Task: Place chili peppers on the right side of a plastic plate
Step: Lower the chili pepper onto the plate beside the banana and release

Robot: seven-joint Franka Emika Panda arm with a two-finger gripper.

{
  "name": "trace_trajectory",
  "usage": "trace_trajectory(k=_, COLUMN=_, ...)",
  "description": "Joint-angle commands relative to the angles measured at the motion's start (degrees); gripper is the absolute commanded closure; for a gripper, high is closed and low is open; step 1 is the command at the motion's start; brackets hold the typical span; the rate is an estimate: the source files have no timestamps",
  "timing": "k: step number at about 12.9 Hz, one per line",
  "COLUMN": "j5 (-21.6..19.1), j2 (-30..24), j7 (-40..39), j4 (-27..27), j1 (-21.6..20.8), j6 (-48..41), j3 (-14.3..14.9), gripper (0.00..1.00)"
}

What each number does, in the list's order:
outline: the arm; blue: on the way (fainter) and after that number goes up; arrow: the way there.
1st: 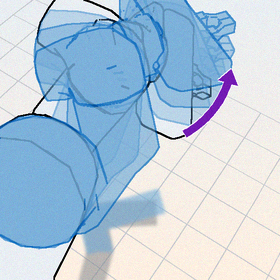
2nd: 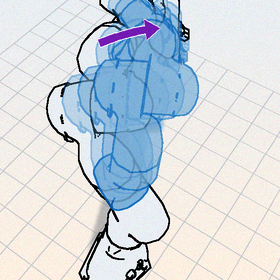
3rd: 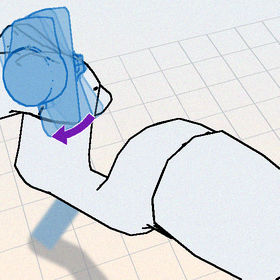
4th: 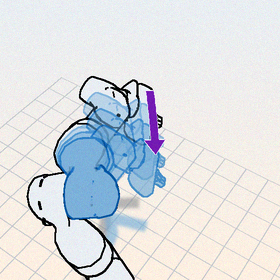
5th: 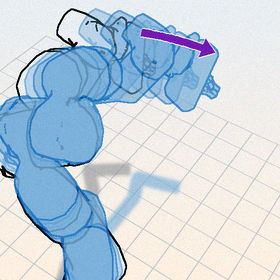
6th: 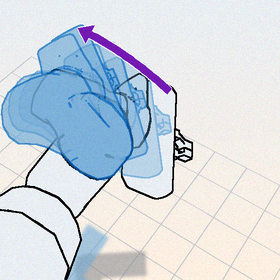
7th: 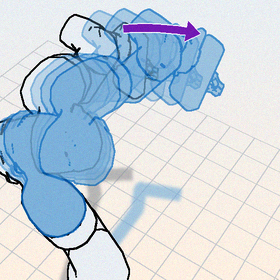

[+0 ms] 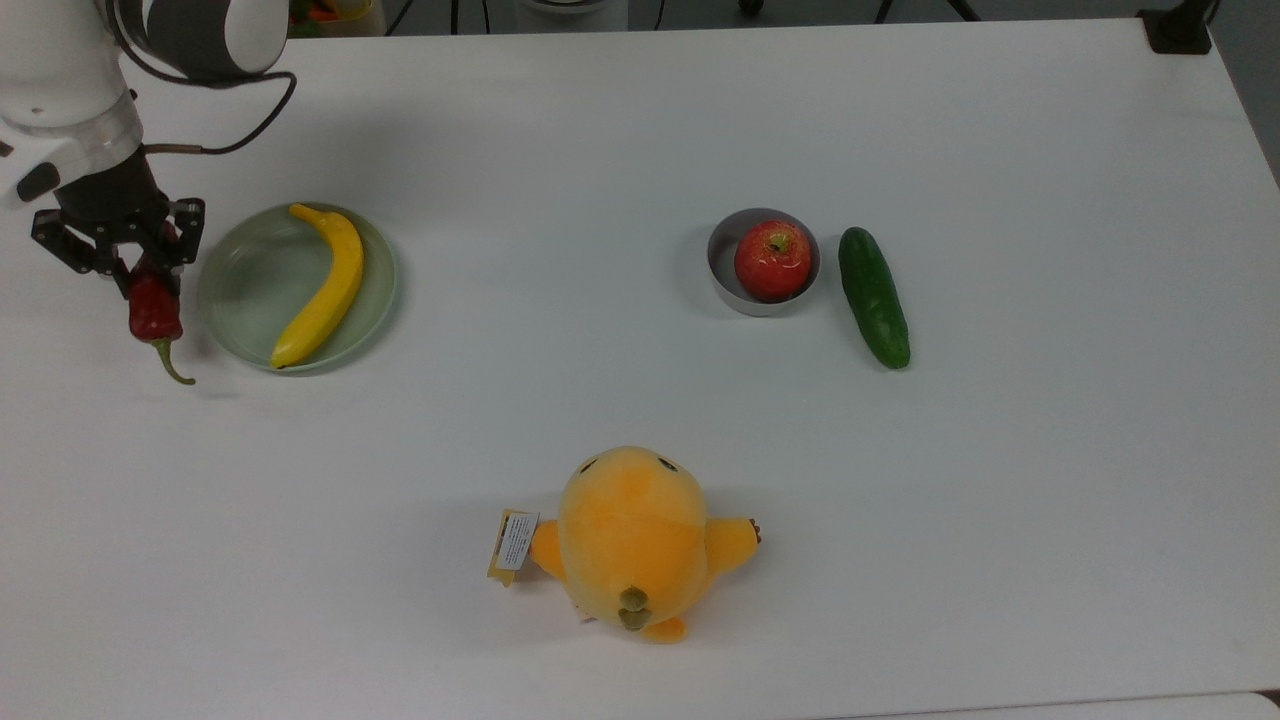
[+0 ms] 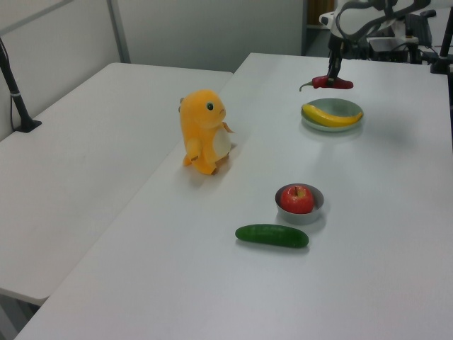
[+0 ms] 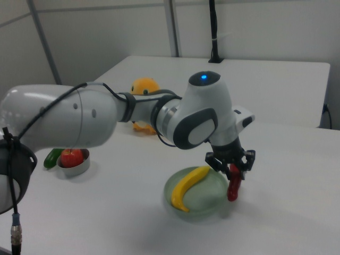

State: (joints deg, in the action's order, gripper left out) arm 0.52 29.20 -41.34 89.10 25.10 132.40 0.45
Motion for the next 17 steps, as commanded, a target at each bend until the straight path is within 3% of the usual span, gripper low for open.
trace_trajectory(k=1, j5=4.0, j2=2.5, j7=-0.8, j4=0.0, j1=0.6, j6=3.3, j3=-0.1, gripper=0.91)
trace_trajectory(k=6, j5=4.3, j2=3.2, j7=-0.1, j4=0.0, j1=0.6, j6=3.3, j3=-0.2, gripper=0.68)
trace_trajectory(k=8, j5=4.0, j2=3.2, j7=-0.1, j4=0.0, j1=0.6, j6=3.3, j3=-0.1, gripper=0.25)
trace_trajectory(k=10, j5=3.7, j2=3.0, j7=0.8, j4=0.0, j1=0.7, j6=3.3, j3=-0.2, gripper=0.00)
trace_trajectory(k=12, j5=3.5, j2=1.4, j7=3.4, j4=-0.1, j1=0.7, j6=2.5, j3=-0.2, gripper=0.00)
trace_trajectory(k=15, j5=2.7, j2=-7.0, j7=13.1, j4=-0.7, j1=0.0, j6=-4.0, j3=-0.9, gripper=0.00)
trace_trajectory(k=17, j5=-0.1, j2=-13.6, j7=17.7, j4=-0.4, j1=-3.5, j6=-10.9, j3=-0.4, gripper=0.00)
